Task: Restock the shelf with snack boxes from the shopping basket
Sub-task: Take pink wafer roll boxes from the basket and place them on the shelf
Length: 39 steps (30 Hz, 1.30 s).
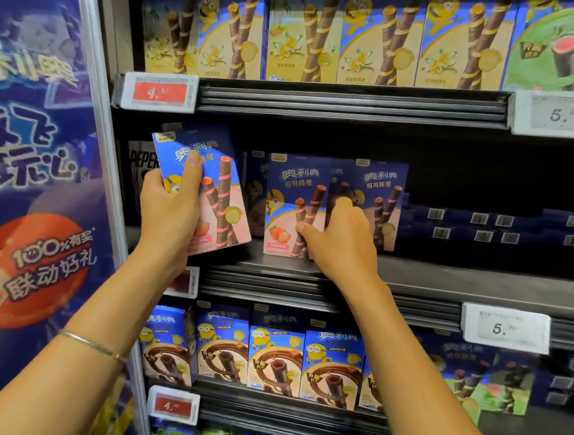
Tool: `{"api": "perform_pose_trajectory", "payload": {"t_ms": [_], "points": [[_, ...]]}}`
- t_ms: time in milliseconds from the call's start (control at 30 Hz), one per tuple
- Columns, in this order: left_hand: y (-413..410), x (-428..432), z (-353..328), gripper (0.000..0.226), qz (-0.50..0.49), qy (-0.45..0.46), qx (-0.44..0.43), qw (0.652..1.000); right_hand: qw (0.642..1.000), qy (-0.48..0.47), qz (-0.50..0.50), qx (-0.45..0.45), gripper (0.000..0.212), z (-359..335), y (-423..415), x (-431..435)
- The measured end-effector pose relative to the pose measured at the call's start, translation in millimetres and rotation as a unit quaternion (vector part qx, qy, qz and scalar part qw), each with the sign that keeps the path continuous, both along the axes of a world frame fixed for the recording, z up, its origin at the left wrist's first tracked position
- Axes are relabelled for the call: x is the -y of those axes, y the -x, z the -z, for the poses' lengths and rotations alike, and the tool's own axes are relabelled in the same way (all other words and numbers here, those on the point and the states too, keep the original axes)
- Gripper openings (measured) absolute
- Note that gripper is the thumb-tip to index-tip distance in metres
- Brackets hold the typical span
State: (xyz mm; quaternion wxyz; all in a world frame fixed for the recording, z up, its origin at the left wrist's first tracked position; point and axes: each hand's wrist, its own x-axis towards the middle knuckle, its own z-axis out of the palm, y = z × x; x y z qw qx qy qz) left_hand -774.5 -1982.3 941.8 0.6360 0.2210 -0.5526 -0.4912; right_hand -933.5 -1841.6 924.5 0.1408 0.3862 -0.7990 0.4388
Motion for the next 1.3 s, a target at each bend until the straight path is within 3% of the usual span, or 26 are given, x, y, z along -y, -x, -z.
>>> {"api": "perform_pose_trajectory", "payload": {"t_ms": [133, 300, 633, 800, 933, 1033, 1133, 1300], "points": [[-4, -2, 1, 0.059, 0.006, 0.005, -0.003, 1.0, 1.0, 0.014, -0.007, -0.006, 0.045, 1, -6, 14], [-6, -1, 0, 0.041, 0.007, -0.008, -0.011, 1.0, 1.0, -0.01, -0.006, -0.018, 0.04, -3, -9, 29], [-7, 0, 1, 0.043, 0.009, -0.011, 0.004, 1.0, 0.999, -0.042, -0.001, -0.02, 0.026, -11, -14, 47], [-6, -6, 1, 0.051, 0.007, -0.019, 0.017, 1.0, 0.998, -0.056, -0.003, 0.001, 0.039, -9, -12, 46], [-6, -11, 1, 0.051, 0.021, -0.013, 0.031, 0.999, 0.999, 0.047, 0.001, -0.017, 0.04, -15, -18, 30], [0, -19, 0, 0.055, 0.033, 0.0, 0.036, 0.999, 0.982, 0.149, -0.113, 0.036, 0.049, -26, -33, 20], [11, -27, -2, 0.054, 0.044, 0.011, 0.025, 0.999, 0.981, 0.11, -0.16, 0.026, 0.053, -30, -48, 14], [29, -38, 0, 0.055, 0.059, 0.027, 0.041, 0.997, 0.987, 0.105, -0.124, -0.003, 0.037, -28, -43, 4]]}}
